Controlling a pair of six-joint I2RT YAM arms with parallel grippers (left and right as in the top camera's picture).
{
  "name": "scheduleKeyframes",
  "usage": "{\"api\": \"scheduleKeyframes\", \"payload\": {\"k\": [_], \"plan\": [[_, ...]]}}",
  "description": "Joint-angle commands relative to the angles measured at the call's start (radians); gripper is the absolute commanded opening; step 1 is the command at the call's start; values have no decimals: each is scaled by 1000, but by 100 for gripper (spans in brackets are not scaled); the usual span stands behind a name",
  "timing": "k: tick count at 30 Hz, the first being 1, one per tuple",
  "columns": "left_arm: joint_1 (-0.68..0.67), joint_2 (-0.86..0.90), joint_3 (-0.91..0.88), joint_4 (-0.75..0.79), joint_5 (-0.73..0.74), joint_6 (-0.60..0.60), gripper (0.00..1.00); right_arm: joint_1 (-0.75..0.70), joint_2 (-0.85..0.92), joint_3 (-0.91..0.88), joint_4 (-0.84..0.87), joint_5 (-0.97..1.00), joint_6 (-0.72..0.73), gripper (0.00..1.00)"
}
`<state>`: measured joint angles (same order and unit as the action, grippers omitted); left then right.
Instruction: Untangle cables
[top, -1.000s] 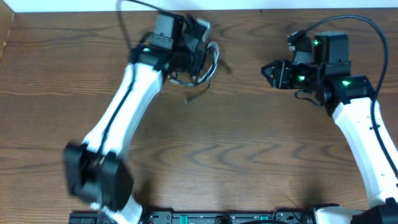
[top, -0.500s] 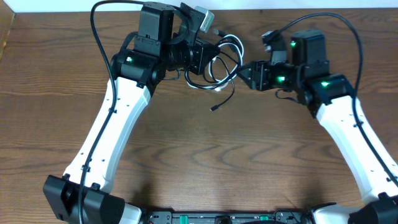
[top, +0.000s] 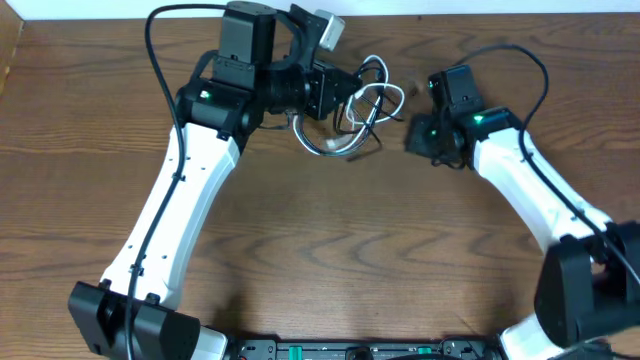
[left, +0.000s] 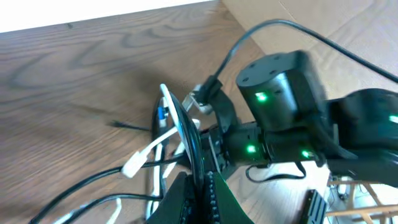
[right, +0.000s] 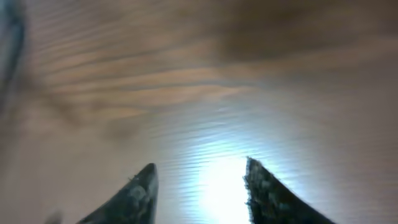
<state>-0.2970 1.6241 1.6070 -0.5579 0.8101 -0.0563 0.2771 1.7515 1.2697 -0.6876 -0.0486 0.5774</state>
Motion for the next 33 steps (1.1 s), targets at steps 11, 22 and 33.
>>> {"api": "scheduleKeyframes", "payload": {"k": [11, 22, 33], "plan": [[32, -45, 2, -21, 9, -9, 8, -79, -94, 11, 183, -687, -402, 56], [21, -45, 2, -21, 50, -36, 7, -79, -162, 11, 256, -720, -500, 66], [16, -46, 2, -21, 205, -81, 8, -89, -6, 11, 162, -55, -137, 57]]}}
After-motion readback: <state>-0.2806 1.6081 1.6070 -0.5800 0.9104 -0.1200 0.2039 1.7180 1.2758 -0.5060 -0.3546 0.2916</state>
